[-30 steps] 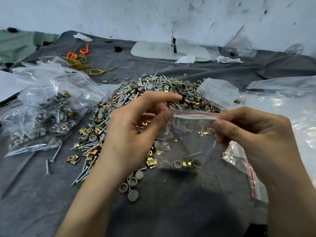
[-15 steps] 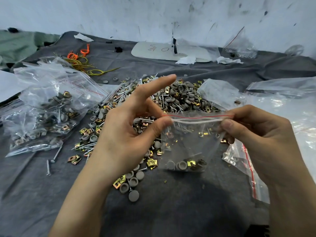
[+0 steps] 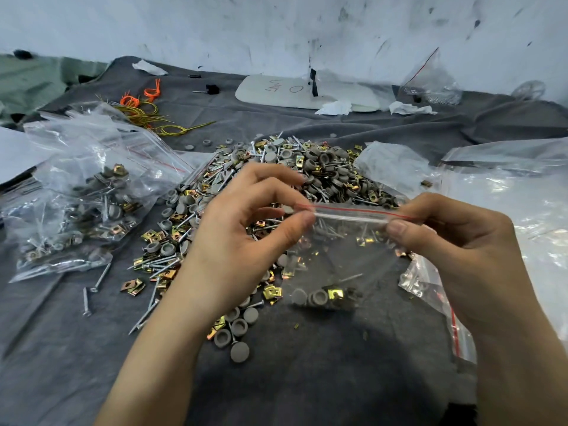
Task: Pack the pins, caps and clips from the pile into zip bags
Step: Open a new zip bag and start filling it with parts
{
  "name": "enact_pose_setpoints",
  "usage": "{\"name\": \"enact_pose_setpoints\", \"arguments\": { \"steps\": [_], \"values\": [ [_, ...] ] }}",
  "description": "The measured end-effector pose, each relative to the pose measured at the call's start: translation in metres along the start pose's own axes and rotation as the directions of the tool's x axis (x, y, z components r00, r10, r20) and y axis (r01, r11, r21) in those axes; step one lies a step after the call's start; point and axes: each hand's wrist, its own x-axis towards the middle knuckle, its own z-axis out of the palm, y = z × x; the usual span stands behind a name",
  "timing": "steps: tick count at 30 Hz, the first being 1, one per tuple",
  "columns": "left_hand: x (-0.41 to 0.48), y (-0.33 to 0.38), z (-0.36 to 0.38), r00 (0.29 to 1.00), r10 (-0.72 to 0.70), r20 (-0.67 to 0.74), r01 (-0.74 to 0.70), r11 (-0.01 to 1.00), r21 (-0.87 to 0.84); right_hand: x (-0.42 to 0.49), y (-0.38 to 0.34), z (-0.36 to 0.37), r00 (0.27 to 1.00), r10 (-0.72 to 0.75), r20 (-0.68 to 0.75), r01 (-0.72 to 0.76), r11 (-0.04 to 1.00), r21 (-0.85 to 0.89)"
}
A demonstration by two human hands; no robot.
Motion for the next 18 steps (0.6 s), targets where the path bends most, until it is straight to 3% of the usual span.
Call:
{"name": "enact_pose_setpoints", "arguments": {
  "steps": [8,14,18],
  "values": [
    [-0.001,0.003,0.003,0.998,-0.046,-0.045,0.042,0.996,-0.076,0.001,0.000,0.005,0.998,-0.005,0.055,0.007,0.999,-0.041],
    [0.000,0.006,0.007,0.998,-0.063,0.006,0.063,0.997,-0.052,0.001,0.000,0.011,1.000,-0.004,0.008,0.004,1.000,0.017],
    [-0.001,0.006,0.009,0.999,-0.045,0.010,0.046,0.996,-0.073,0.001,-0.001,0.012,0.998,0.005,0.064,-0.005,1.000,-0.002]
  ]
}}
